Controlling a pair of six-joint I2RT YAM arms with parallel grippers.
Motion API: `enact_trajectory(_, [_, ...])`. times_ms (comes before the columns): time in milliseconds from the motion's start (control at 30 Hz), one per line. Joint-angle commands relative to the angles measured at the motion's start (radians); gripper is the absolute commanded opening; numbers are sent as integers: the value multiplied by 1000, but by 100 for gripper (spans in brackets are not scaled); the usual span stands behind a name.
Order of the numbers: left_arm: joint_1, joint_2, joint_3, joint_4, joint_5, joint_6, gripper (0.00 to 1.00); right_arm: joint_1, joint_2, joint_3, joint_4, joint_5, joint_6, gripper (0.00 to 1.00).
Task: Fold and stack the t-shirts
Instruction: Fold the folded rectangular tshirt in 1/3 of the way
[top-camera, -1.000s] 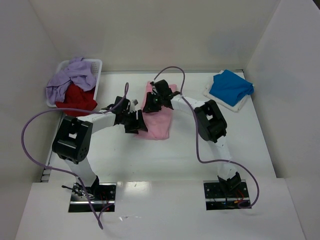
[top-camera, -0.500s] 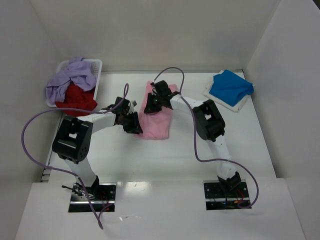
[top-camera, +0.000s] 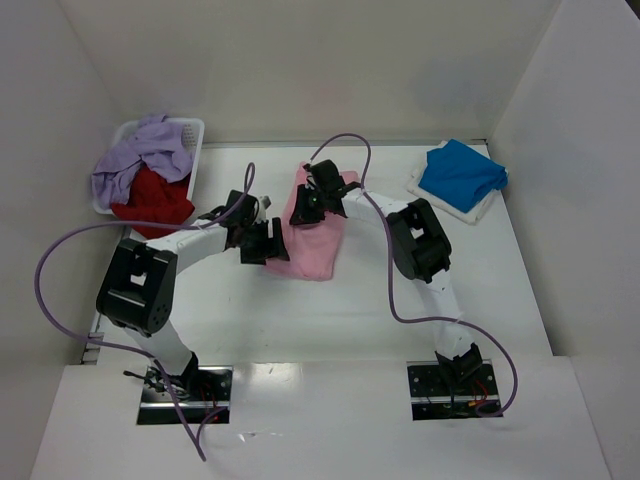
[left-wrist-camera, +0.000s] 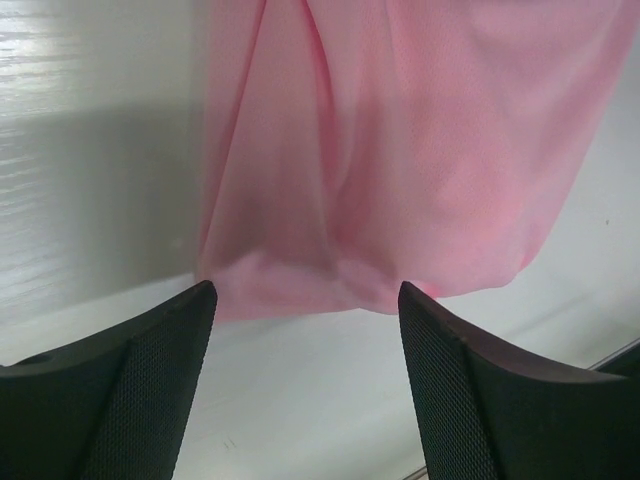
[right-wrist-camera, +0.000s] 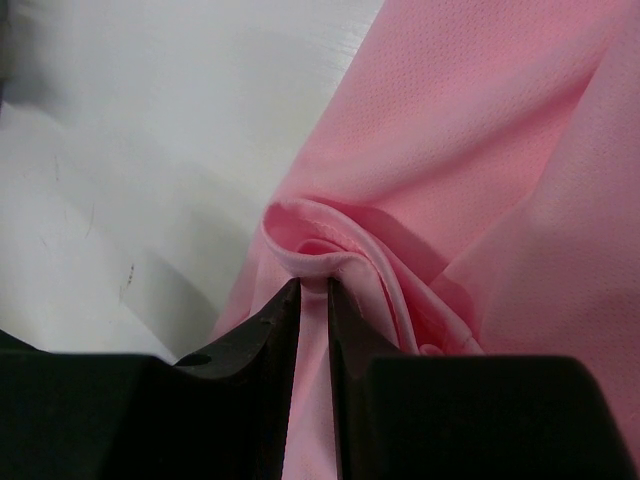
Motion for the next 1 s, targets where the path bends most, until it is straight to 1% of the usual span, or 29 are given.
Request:
enact_trajectory(0, [0, -40, 39, -20, -38, 40, 82, -11, -3, 14, 3, 12, -20, 23])
enact_trajectory(133, [0, -40, 50, -20, -79, 49, 82, -11, -23, -4, 3, 12, -20, 24])
enact_trajectory(167, [0, -40, 50, -20, -80, 58, 78, -11, -23, -4, 3, 12, -20, 24])
enact_trajectory(200, [0, -30, 50, -11, -70, 58, 72, -11, -23, -4, 3, 12, -30, 24])
enact_trajectory(233, [0, -14, 50, -11, -70, 58, 68, -11, -23, -4, 3, 12, -30, 24])
enact_trajectory(367, [0, -2, 50, -2, -70, 58, 59, -11, -23, -4, 3, 12, -30, 24])
enact_trajectory(433, [9, -2, 40, -2, -81, 58, 58, -11, -23, -4, 3, 12, -30, 24])
enact_trajectory(533, [9, 7, 40, 7, -92, 68, 58, -11, -14, -4, 3, 12, -30, 24])
enact_trajectory(567, [9, 16, 40, 7, -101, 68, 62, -11, -14, -4, 3, 12, -30, 24])
enact_trajectory(600, [9, 16, 40, 7, -101, 77, 66, -11, -14, -4, 3, 12, -30, 27])
enact_trajectory(633, [9, 26, 40, 7, -101, 77, 67, -11, -14, -4, 3, 12, -30, 27])
enact_trajectory(800, [18, 59, 40, 16, -101, 77, 67, -11, -14, -4, 3, 12, -30, 27])
enact_trajectory(833, [18, 59, 40, 16, -90, 77, 65, -11, -14, -4, 3, 12, -30, 27])
enact_trajectory(867, [18, 68, 40, 16, -81, 77, 58, -11, -14, -4, 3, 12, -30, 27])
enact_trajectory(933, [18, 69, 40, 16, -81, 77, 48, -11, -14, -4, 3, 12, -30, 27])
enact_trajectory(967, [18, 69, 40, 16, -81, 77, 38, -11, -5, 5, 3, 12, -30, 27])
